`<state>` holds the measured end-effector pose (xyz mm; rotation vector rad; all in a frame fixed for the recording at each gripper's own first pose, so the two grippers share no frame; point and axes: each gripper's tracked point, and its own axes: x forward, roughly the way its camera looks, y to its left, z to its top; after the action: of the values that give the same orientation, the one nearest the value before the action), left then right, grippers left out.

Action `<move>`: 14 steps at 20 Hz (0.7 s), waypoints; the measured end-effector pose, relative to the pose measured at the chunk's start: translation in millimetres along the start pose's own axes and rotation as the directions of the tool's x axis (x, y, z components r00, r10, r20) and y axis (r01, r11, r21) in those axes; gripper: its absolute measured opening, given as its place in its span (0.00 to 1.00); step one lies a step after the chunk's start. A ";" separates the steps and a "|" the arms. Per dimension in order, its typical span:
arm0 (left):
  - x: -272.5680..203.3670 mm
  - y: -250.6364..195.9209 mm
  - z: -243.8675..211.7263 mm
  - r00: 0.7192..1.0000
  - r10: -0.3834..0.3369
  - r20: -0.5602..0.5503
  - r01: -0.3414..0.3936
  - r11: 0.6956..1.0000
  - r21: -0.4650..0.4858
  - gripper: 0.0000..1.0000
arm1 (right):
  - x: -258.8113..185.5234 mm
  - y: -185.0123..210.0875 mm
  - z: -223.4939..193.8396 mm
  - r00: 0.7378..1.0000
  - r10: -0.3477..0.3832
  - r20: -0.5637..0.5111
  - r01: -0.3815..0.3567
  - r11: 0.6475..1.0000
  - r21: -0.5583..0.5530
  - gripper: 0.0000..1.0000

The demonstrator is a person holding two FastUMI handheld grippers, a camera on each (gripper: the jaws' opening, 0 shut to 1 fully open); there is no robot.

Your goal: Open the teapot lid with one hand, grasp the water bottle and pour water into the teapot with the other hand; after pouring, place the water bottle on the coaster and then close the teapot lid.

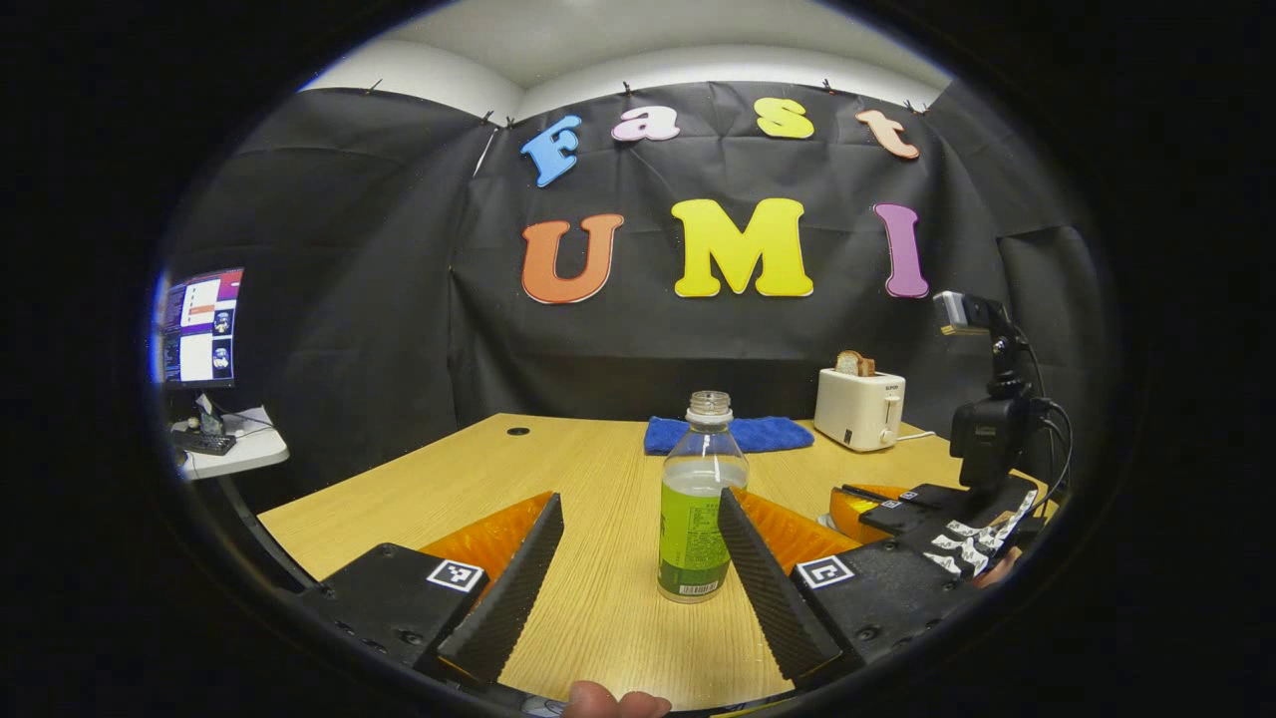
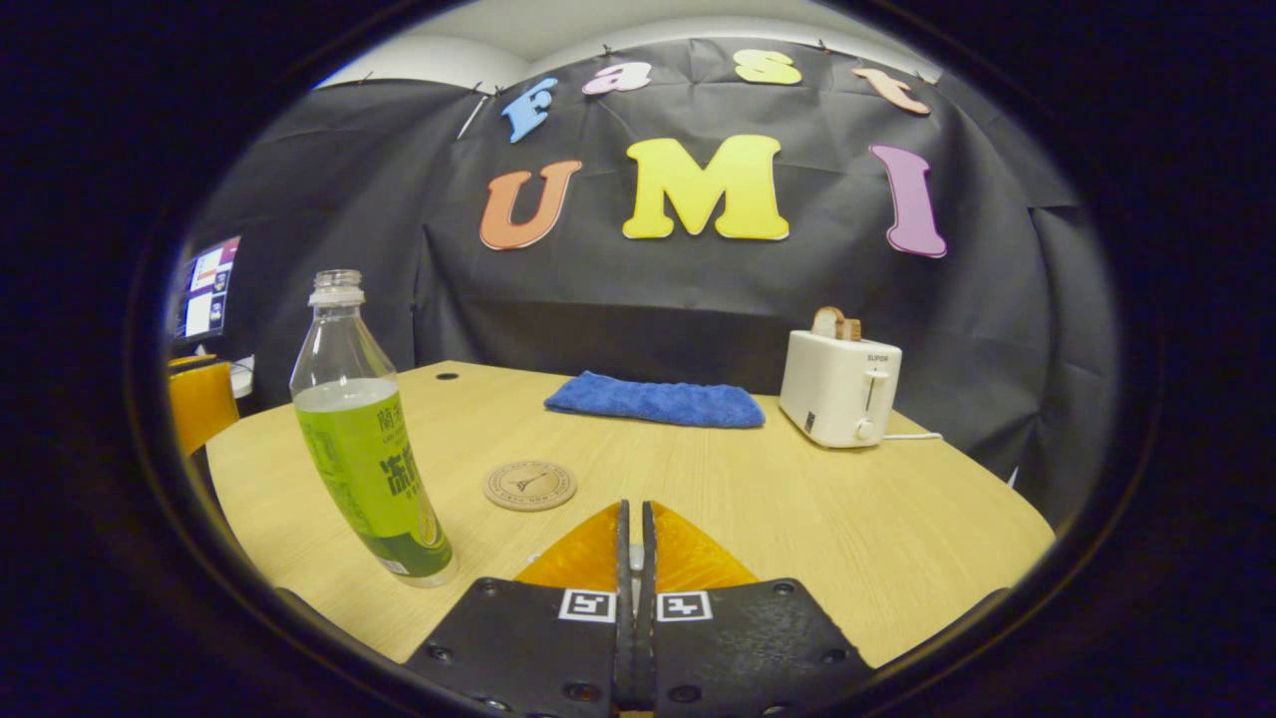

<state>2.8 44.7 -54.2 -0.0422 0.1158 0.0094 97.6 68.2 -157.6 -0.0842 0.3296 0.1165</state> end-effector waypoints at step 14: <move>21.8 -35.9 -40.9 0.990 -0.120 -0.074 0.118 0.993 -0.029 0.98 | -52.4 -21.6 49.4 0.994 0.034 0.103 -0.039 0.998 0.046 0.00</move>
<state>20.1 7.2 -95.8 -0.0735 0.1889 -0.1101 66.8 46.6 -92.5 -0.0241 0.2314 0.1484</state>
